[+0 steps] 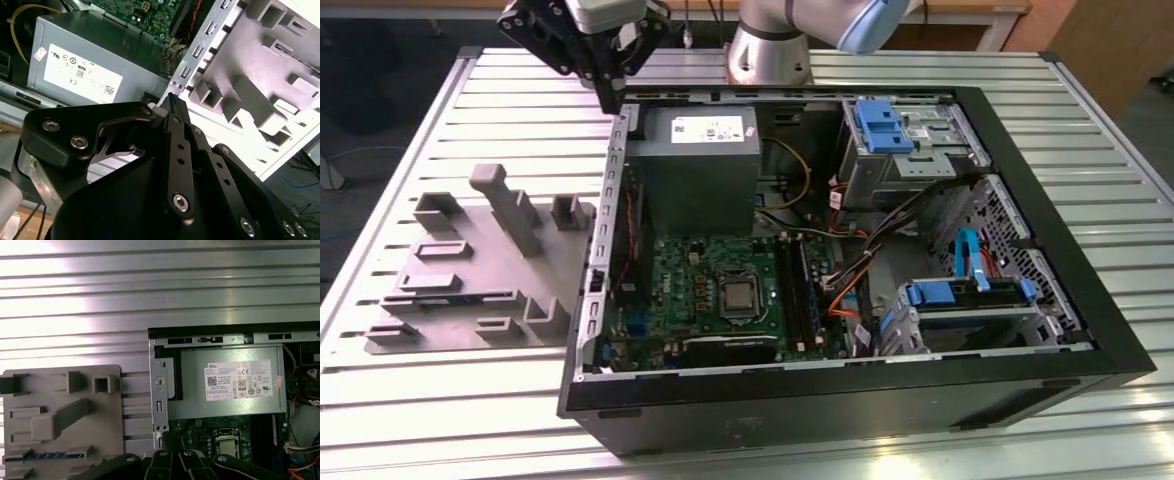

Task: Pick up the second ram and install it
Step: 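Reach for the second ram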

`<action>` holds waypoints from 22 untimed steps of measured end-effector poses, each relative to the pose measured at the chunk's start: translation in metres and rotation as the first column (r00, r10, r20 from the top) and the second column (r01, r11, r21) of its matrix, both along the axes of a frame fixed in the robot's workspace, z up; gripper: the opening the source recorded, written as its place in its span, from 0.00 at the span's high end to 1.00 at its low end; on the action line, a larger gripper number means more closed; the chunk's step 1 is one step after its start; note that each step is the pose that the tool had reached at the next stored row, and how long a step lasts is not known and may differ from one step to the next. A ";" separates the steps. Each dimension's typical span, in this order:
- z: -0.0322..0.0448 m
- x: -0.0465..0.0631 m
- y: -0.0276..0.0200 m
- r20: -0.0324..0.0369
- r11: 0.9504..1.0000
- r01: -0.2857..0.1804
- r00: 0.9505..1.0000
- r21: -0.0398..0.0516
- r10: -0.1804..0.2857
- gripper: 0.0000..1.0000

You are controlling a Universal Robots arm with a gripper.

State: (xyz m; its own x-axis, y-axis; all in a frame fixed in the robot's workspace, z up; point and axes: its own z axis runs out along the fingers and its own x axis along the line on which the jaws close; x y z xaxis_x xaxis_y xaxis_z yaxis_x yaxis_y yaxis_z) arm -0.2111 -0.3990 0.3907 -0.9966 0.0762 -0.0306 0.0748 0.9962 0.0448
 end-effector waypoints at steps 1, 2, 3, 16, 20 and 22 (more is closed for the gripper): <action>-0.0001 -0.002 0.0000 0.000 1.000 0.000 1.000 0.000 0.000 0.89; -0.0003 -0.004 -0.0001 0.000 1.000 0.000 1.000 0.000 0.000 0.89; -0.0004 -0.006 -0.0002 0.000 1.000 0.000 1.000 0.000 0.000 0.89; -0.0042 -0.025 -0.0051 0.001 1.000 0.000 1.000 0.000 0.000 0.89; -0.0061 -0.030 -0.0083 0.001 1.000 0.000 1.000 0.000 0.000 0.89; -0.0071 -0.032 -0.0098 0.001 1.000 0.000 1.000 0.000 0.000 0.89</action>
State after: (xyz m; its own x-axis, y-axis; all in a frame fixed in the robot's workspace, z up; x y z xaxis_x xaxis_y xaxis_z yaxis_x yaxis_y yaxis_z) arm -0.2431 -0.4088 0.3836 -0.9966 0.0762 -0.0313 0.0748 0.9962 0.0448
